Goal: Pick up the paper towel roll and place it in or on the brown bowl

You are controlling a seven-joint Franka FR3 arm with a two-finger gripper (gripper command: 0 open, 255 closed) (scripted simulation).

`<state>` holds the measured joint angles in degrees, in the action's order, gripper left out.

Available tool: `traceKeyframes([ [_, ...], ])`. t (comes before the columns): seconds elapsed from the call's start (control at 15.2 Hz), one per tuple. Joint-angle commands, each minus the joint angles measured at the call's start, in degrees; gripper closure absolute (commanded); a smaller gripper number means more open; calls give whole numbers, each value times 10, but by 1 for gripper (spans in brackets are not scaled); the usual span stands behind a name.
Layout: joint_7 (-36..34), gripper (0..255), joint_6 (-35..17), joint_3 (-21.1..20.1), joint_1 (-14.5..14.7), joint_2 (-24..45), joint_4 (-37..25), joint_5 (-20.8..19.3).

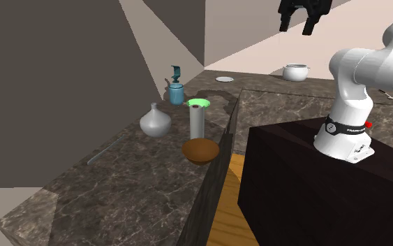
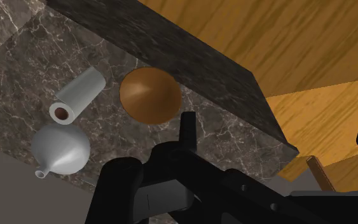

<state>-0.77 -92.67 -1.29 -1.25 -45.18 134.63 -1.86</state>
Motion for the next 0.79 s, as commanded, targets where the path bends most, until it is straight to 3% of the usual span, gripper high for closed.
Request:
traceKeyframes([
  [0.0, 0, 0, 0, 0, 0, 0, 0, 0],
  [0.73, 88, 0, -187, 99, -41, 81, 88, -60],
])
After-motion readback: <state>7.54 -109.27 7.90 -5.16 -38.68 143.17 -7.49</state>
